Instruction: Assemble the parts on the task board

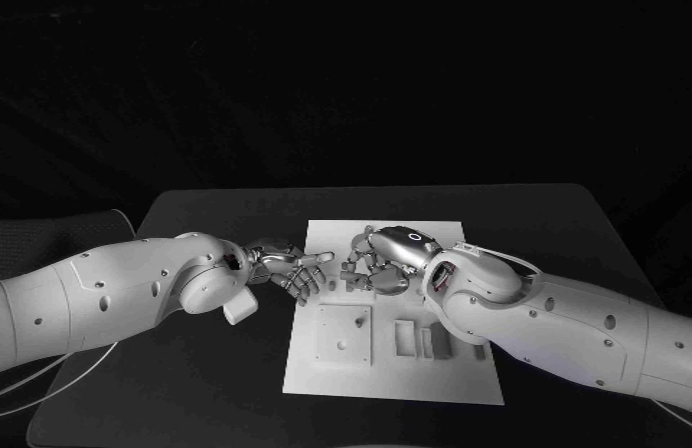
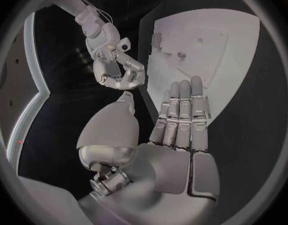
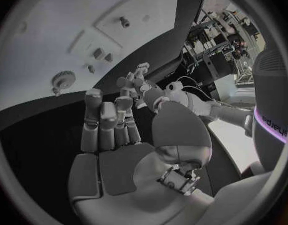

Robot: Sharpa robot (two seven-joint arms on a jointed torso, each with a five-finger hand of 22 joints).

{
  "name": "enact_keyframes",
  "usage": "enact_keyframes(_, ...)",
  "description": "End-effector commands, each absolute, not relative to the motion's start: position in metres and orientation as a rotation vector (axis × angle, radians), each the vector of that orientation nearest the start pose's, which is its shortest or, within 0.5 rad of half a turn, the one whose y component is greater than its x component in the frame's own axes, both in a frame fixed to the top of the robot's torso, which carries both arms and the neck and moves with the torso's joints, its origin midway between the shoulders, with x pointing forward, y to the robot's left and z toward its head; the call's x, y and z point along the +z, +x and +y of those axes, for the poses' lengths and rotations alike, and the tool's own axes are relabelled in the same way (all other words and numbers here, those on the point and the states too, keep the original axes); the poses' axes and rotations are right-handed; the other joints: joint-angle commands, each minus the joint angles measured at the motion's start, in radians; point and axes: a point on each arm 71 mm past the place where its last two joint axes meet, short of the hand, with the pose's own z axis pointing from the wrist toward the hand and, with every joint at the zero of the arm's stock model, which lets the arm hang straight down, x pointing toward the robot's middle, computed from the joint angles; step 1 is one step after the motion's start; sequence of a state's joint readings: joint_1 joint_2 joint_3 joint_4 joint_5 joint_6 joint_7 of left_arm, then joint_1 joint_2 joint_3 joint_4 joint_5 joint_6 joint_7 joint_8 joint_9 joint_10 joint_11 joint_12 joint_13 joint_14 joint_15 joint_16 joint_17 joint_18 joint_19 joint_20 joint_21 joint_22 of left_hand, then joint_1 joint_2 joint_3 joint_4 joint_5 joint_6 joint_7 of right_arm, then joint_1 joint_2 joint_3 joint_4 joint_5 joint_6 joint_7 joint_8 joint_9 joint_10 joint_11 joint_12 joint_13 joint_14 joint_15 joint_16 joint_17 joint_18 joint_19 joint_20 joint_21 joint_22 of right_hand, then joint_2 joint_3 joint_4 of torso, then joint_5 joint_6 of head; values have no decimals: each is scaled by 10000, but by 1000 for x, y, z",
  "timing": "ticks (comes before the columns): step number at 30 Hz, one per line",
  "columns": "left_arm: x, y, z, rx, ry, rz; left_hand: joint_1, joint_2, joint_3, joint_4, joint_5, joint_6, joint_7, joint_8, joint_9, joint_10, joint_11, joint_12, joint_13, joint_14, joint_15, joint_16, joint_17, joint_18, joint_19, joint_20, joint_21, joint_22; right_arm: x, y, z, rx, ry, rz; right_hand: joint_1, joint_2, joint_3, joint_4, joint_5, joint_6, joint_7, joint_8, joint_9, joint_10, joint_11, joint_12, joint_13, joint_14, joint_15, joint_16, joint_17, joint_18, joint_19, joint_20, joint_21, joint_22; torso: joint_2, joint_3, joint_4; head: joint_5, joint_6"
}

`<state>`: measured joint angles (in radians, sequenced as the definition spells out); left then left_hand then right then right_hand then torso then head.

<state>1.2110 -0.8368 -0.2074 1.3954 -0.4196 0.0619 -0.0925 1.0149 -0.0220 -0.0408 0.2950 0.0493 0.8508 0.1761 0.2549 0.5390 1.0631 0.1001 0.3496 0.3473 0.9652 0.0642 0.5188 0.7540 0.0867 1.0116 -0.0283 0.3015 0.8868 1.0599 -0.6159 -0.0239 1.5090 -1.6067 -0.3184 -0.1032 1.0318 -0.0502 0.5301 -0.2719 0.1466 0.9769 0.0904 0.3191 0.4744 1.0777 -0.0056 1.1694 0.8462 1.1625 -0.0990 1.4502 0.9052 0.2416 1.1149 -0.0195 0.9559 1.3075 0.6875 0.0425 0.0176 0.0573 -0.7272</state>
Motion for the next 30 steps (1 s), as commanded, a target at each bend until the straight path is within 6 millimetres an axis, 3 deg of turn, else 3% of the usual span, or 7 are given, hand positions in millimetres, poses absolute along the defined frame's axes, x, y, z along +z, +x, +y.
enact_keyframes(1, -271, 463, 225, -11529, -8464, 23262, 180, 14, -166, -2, -8, -101, 13, -45, -21, -112, 4, -22, 20, -52, 53, -71, 13, 233, -77, -15, -17, 0, -233, 445, -84, 8410, -3365, 16681, -39, -59, 80, -4, 37, 227, 134, 45, 16, 27, -18, -16, -14, -1, -98, 51, -10, 202, 19, -73, 54, 115, 1, 1, -9, -16, 10)
enact_keyframes(13, -268, 463, 218, -12503, -9549, 22557, 841, 242, -715, -6, -7, -474, 185, -243, -115, -637, 251, -310, -30, -164, 127, -190, 97, 206, -145, 57, -99, -3, -232, 443, -80, 8591, -3393, 16743, -32, -63, 92, -17, 41, 225, 135, 44, 16, 29, -18, -19, -16, 0, -99, 49, -12, 202, 21, -76, 53, 114, -1, -15, -11, -30, 16)
enact_keyframes(23, -268, 461, 212, -12948, -9888, 22641, 1458, 480, -899, -23, -1, -530, 145, -238, -109, -720, 229, -343, -18, -182, 144, -231, 159, 196, -159, 79, -118, 22, -231, 441, -77, 8703, -3438, 16731, -29, -63, 101, -25, 44, 218, 136, 39, 15, 30, -17, -22, -18, -1, -99, 45, -14, 202, 21, -77, 51, 113, 2, -18, 2, -20, -10)
enact_keyframes(30, -269, 460, 211, -12852, -9809, 22879, 2652, 730, -918, -25, 38, -409, 97, -161, -103, -651, 185, -305, 9, -150, 142, -267, 207, 169, -156, 83, -110, 69, -232, 442, -78, 8655, -3414, 16742, -25, -62, 109, -33, 46, 213, 137, 36, 14, 31, -16, -25, -19, -1, -99, 43, -15, 202, 21, -79, 49, 113, 1, -14, 1, -16, -36)
